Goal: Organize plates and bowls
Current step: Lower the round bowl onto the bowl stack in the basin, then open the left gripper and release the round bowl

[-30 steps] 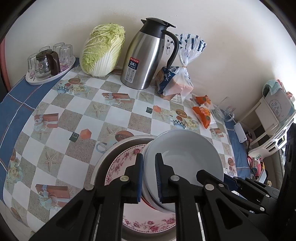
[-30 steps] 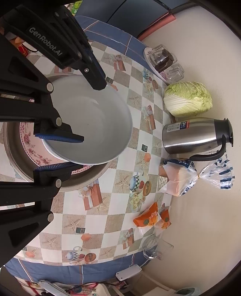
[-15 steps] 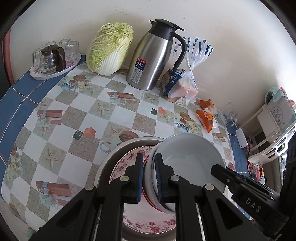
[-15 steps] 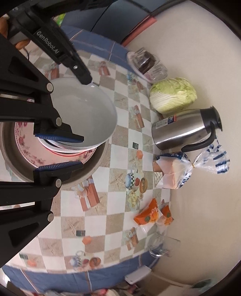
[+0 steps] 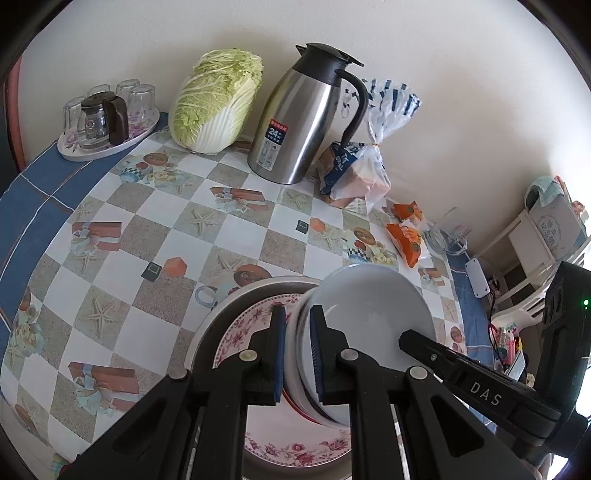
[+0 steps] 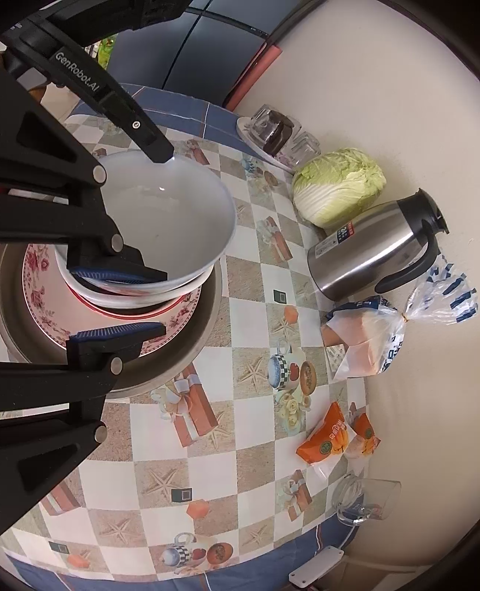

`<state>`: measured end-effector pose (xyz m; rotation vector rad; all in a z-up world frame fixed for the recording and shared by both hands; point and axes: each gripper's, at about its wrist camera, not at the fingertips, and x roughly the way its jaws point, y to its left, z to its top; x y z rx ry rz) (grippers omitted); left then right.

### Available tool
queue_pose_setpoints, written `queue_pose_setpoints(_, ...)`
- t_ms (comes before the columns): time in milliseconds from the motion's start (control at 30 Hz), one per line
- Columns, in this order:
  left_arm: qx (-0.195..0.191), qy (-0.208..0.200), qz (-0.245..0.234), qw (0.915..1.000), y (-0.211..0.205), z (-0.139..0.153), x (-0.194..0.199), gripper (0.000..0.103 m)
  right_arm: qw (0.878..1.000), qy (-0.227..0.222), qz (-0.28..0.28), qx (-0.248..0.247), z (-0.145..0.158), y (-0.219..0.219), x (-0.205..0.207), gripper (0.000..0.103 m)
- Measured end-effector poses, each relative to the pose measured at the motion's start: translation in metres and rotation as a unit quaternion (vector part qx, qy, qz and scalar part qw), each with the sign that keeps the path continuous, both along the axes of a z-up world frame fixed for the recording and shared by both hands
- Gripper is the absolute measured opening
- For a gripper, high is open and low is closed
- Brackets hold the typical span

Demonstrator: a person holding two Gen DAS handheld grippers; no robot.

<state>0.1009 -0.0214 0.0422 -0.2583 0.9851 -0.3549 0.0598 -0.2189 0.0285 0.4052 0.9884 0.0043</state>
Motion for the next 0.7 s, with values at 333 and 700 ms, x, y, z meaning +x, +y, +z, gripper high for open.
queue_pose_setpoints(333,-0.012,-0.004,-0.017,0.9998,-0.003,0.005,-0.004,0.013,1.000,0.013,0.011,0.006,0.001,0.007,-0.002,0.025)
queue_pose_setpoints(700,-0.014,-0.005,-0.010,0.9998,0.001,0.007,-0.004,0.013,0.999,0.010,0.006,0.031,0.006,0.003,-0.007,0.025)
